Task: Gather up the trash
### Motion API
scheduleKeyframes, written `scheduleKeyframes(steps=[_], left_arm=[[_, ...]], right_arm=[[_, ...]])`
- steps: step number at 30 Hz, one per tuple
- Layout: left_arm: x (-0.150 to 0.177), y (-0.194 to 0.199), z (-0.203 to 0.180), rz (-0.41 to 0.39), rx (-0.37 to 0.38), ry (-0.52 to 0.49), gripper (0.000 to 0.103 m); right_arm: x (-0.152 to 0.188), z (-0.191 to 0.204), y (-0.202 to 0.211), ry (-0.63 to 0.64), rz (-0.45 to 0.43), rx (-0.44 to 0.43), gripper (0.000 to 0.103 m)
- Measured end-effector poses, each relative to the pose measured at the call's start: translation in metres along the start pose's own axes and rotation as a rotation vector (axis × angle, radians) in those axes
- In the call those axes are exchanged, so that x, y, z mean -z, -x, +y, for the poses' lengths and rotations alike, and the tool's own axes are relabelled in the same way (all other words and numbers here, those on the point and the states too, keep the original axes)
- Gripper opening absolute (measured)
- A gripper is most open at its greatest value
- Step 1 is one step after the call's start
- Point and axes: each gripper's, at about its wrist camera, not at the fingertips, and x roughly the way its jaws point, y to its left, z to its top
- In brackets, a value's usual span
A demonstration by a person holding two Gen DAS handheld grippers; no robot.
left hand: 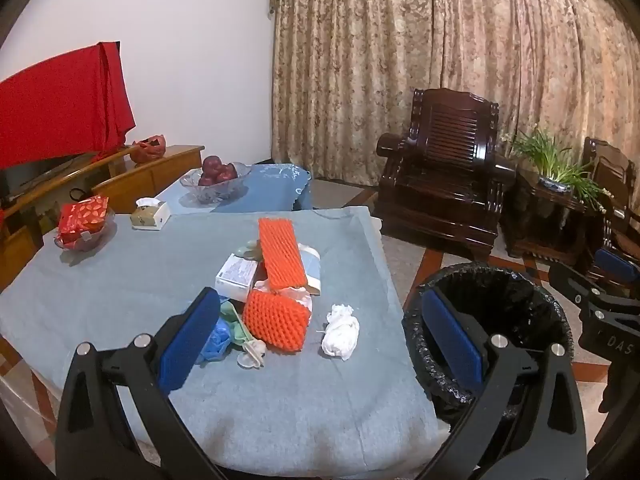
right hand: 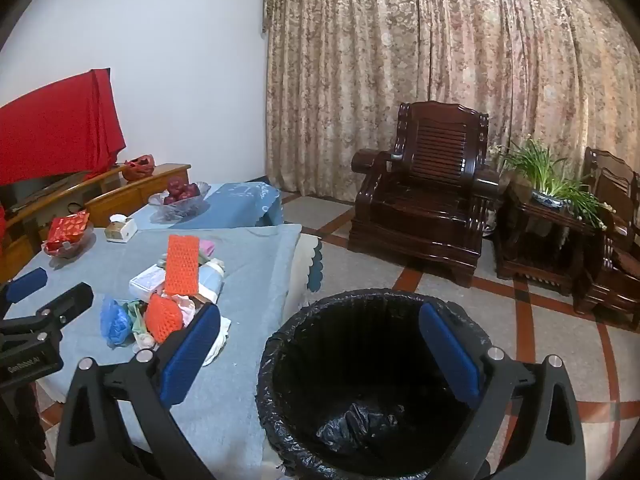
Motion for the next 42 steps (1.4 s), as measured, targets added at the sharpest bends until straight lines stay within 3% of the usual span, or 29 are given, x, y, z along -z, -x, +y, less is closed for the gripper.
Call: scheduleKeyframes(steps=[42], left_arm=[[-0.0001, -0.0005, -0.0001, 0.004, -0.003, -0.001, 0.098]], right_arm=[[0.0043, -0.002, -0.0024, -0.002, 0.012, -0.001, 0.097]])
